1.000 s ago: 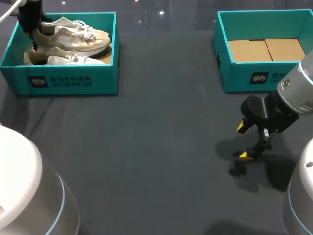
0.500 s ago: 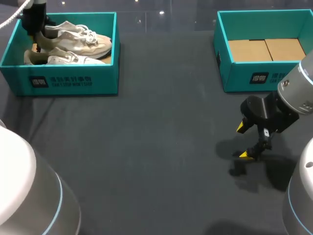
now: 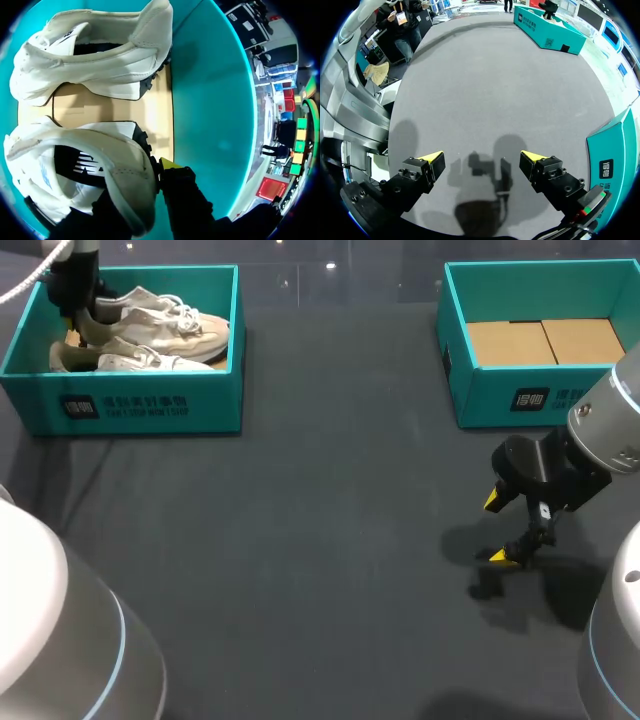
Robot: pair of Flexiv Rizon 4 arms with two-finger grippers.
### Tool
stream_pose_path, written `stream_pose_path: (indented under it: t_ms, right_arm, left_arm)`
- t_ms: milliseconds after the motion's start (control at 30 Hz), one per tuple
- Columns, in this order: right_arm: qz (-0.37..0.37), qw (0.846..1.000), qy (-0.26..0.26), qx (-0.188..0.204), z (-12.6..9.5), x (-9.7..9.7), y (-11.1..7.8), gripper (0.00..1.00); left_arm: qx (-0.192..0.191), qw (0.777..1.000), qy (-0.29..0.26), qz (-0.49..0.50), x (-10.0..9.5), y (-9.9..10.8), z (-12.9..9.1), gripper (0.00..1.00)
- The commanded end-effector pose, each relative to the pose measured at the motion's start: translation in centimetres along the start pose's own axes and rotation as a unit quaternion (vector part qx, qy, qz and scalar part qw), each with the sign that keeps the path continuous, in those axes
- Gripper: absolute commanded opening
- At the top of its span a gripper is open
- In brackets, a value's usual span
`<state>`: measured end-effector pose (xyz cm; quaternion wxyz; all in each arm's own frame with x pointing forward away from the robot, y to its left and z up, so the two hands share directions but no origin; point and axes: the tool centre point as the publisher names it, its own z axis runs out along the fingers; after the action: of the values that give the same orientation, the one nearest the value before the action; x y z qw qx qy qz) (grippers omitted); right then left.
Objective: Take the shoe out of the shoebox, open the shoe tongue, remove and reinsert the insole, then place the shoe into the shoebox
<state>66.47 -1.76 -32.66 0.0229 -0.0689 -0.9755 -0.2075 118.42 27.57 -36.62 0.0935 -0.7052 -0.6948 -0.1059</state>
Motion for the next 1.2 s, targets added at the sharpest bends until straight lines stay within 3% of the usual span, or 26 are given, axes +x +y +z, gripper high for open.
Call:
stream_pose_path:
  t_ms: [33,100,167,300,500,800,1200]
  right_arm:
    - [0.000,1.000,-0.001,0.001,-0.1,0.2,0.0,1.00]
    - [0.000,1.000,-0.001,0.001,-0.1,0.2,0.0,1.00]
    - [0.000,1.000,-0.001,0.001,-0.1,0.2,0.0,1.00]
    - [0.000,1.000,-0.001,0.001,-0.1,0.2,0.0,1.00]
    - [0.000,1.000,-0.001,0.001,-0.1,0.2,0.0,1.00]
    - [0.000,1.000,-0.001,0.001,-0.1,0.2,0.0,1.00]
    - [0.000,1.000,-0.001,0.001,-0.1,0.2,0.0,1.00]
  left_arm:
    - [0.007,1.000,-0.001,0.004,0.1,0.9,0.5,0.00]
    - [0.008,1.000,-0.004,0.004,0.3,1.0,0.6,0.00]
    - [0.008,1.000,-0.005,0.003,0.5,1.0,0.7,0.36]
    - [0.005,1.000,-0.009,0.003,0.7,0.8,0.6,0.68]
    - [0.003,1.000,-0.016,0.003,0.9,0.9,-0.4,0.68]
    - [-0.013,0.999,-0.039,-0.002,1.1,0.7,-3.7,0.88]
    - [-0.028,0.998,-0.061,-0.003,1.7,-2.4,-9.9,0.96]
